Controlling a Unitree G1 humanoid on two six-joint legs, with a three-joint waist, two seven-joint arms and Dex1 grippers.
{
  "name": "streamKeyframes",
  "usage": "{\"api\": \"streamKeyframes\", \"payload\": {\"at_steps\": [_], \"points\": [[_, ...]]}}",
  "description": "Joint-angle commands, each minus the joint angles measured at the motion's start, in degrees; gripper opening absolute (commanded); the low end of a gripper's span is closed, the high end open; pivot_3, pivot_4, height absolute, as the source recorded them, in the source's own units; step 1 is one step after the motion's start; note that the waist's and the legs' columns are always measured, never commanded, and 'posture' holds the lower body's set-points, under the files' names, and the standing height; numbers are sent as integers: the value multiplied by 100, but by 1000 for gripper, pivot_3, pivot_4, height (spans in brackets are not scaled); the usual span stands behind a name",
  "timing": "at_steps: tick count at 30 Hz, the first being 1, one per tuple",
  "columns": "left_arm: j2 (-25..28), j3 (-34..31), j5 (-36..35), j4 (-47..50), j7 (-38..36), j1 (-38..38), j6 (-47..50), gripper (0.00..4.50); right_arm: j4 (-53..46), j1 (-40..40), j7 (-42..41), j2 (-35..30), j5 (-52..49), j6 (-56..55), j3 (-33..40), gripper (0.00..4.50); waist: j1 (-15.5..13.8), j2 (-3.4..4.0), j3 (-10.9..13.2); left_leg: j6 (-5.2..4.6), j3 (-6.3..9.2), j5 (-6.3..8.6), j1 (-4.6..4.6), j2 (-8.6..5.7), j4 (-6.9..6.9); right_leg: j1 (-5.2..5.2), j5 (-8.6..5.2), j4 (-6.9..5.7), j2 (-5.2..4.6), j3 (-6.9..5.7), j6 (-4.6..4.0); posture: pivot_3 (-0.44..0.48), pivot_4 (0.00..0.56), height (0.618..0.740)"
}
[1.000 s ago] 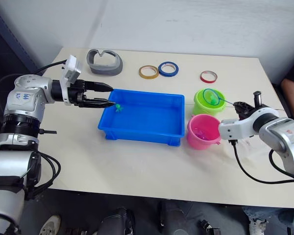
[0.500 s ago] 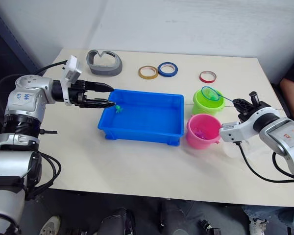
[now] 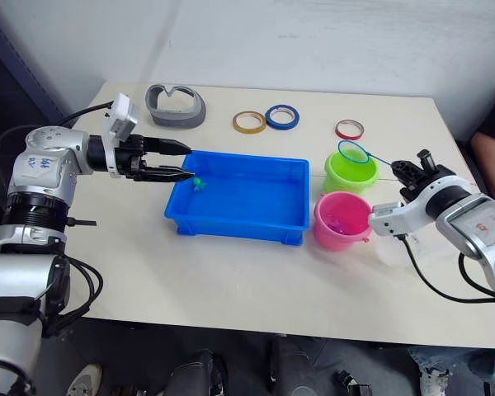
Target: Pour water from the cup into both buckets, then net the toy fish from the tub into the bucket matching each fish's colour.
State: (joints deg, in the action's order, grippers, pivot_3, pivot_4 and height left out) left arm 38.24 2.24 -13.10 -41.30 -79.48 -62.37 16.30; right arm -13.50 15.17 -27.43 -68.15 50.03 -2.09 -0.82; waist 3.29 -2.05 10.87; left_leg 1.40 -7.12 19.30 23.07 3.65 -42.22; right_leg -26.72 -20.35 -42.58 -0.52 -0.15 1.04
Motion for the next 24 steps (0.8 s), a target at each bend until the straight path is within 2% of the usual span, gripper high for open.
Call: {"api": "streamKeyframes", "payload": {"at_steps": [1, 6, 11, 15, 18, 24], "points": [[235, -213, -22, 91, 78, -28, 10, 3596, -350, 473, -874, 488, -977, 879, 542, 0, 22, 0, 0, 0, 0, 0, -1, 1, 0, 0, 0, -1, 1, -1, 0, 0, 150, 693], [821, -339, 119, -22, 334, 173, -43, 3596, -867, 1362, -2346, 1508, -2620, 2887, 665, 0, 71, 0, 0, 9, 2, -4, -12, 2, 2, 0, 0, -19, 4, 4, -1, 0, 150, 693], [1406, -568, 152, 225, 599, 587, 49, 3596, -1212, 2251, -2917, 2468, -3642, 5108, 197, 0, 123, 0, 0, 10, 7, -6, -16, 1, 1, 0, -1, -28, -2, 1, -3, 0, 150, 693], [1668, -741, 68, 677, 745, 1020, 291, 3596, -1288, 2548, -2880, 2845, -4029, 5922, -306, 0, 114, -1, 0, 9, 16, -5, -11, 2, 2, 0, -2, -27, -4, -5, -5, 0, 150, 693], [1888, -1073, -92, 1304, 948, 1628, 672, 3596, -1190, 2751, -2827, 3225, -4383, 6376, -809, 0, 112, -1, 0, 3, 18, -2, -1, 1, 2, -4, -2, -21, -9, -9, -6, 0, 150, 693], [2113, -1580, -375, 2297, 1318, 2547, 1345, 3596, -656, 2987, -2564, 3656, -4660, 6347, -1655, 0, 124, -6, -4, 0, 22, 0, 0, 0, 1, -4, -2, -18, -11, -12, -6, 0, 150, 693]]}}
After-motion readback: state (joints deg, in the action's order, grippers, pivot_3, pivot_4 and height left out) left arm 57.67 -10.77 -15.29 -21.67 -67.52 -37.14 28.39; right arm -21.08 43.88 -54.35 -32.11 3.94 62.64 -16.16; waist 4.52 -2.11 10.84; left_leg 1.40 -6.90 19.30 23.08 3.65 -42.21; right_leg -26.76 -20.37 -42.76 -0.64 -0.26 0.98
